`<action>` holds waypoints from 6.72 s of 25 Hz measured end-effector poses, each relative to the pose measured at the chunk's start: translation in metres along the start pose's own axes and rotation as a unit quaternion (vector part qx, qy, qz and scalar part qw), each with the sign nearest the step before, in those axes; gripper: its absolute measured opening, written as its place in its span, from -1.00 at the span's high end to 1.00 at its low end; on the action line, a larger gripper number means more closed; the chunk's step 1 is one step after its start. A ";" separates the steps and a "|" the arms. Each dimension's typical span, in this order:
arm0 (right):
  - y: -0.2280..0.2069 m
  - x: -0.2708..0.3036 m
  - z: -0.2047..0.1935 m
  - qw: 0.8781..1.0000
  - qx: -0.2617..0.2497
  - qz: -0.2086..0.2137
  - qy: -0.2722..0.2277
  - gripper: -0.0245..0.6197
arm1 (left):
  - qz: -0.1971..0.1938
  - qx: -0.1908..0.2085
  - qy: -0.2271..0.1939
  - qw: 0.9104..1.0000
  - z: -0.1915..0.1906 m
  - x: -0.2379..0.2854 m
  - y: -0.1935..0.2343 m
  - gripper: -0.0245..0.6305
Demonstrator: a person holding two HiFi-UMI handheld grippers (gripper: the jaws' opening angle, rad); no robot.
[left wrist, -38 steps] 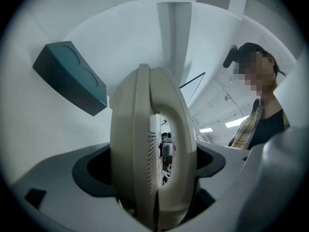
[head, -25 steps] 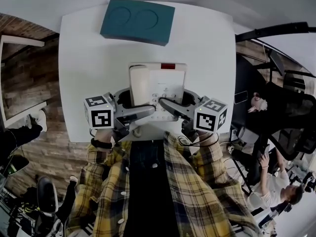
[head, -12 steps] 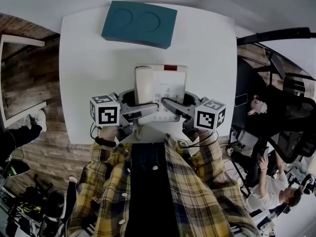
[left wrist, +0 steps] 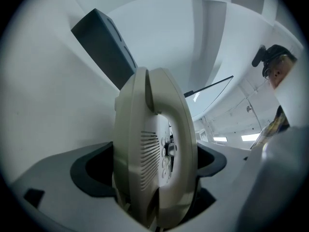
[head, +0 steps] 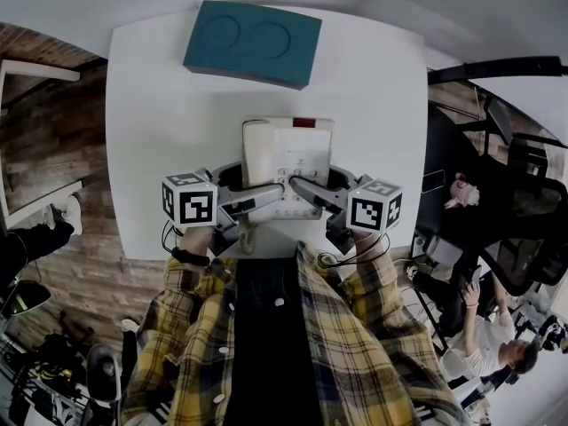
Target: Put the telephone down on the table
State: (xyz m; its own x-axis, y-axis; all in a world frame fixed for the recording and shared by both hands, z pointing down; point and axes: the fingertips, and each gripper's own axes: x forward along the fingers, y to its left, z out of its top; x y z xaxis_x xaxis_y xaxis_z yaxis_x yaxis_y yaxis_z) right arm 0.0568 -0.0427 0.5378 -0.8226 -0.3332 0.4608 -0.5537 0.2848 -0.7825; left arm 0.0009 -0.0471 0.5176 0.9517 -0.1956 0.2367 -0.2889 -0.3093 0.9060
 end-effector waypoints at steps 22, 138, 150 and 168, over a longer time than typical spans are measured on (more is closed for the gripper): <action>-0.016 0.001 -0.003 0.999 0.001 -0.050 0.006 0.06 | 0.120 0.056 -0.036 0.991 0.034 -0.020 0.019 -0.42; 0.227 -0.111 0.108 0.863 -0.414 -0.093 -0.272 0.82 | 0.136 0.476 -0.223 0.839 0.086 -0.067 -0.245 0.84; 0.224 -0.111 0.111 0.866 -0.411 -0.091 -0.269 0.85 | 0.128 0.472 -0.218 0.845 0.087 -0.063 -0.242 0.87; 0.225 -0.105 0.116 0.858 -0.433 -0.096 -0.258 0.85 | 0.124 0.471 -0.223 0.845 0.091 -0.065 -0.236 0.87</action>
State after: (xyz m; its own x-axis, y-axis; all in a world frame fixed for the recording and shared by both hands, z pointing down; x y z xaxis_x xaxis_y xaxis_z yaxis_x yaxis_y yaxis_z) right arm 0.0340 -0.0478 0.2652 -0.6623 -0.7389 0.1240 -0.7451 0.6670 -0.0054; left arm -0.0018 -0.0465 0.2563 0.7772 -0.6284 0.0326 -0.6273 -0.7697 0.1185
